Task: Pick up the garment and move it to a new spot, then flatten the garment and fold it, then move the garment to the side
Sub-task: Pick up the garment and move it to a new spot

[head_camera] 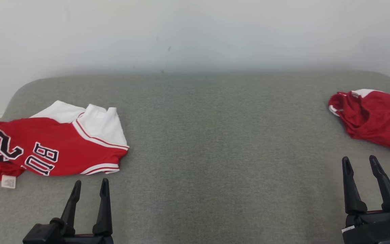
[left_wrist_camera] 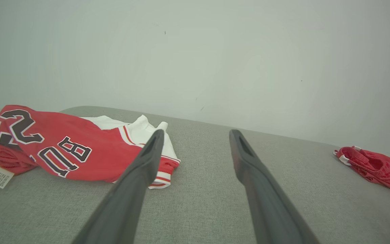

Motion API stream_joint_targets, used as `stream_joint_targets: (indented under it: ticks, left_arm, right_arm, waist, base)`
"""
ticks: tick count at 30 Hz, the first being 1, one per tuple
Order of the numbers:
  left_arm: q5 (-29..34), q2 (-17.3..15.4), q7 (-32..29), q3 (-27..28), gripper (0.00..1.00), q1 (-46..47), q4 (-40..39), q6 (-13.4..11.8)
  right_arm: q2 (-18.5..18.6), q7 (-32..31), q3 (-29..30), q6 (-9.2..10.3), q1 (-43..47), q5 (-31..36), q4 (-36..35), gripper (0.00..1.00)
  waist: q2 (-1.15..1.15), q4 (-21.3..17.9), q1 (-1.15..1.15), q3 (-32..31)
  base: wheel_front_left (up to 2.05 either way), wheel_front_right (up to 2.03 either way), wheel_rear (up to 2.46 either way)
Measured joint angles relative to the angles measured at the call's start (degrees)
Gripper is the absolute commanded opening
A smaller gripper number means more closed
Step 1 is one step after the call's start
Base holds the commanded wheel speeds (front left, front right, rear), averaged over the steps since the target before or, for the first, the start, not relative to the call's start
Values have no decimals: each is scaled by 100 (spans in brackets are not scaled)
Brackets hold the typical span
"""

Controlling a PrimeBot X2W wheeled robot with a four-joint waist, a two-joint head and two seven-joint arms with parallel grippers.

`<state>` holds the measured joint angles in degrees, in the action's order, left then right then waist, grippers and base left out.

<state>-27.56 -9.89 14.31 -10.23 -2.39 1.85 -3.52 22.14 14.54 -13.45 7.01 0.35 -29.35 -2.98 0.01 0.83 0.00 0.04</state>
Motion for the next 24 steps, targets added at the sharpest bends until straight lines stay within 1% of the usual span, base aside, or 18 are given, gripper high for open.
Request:
stream_joint_targets:
  ticks: [8,13,15,24]
  left_arm:
    - [36,4,0,-37,100,5,70,1]
    - [44,-5,0,-1,100,20,70,1]
    - [44,-5,0,7,100,51,73,1]
    - [43,-7,0,77,100,92,80,0]
  right_arm:
    - [-163,0,-12,-112,-24,46,-18,100]
    - [-235,1,-60,-245,-117,71,-12,100]
    - [-330,0,-180,-310,-218,115,8,100]
    - [-516,1,-466,-519,-614,268,120,100]
  waist:
    - [0,447,0,24]
    - [0,759,0,51]
    - [0,946,0,80]
    - [0,1427,0,235]
  base:
    - [0,0,0]
    - [0,0,0]
    - [0,0,0]
    - [0,0,0]
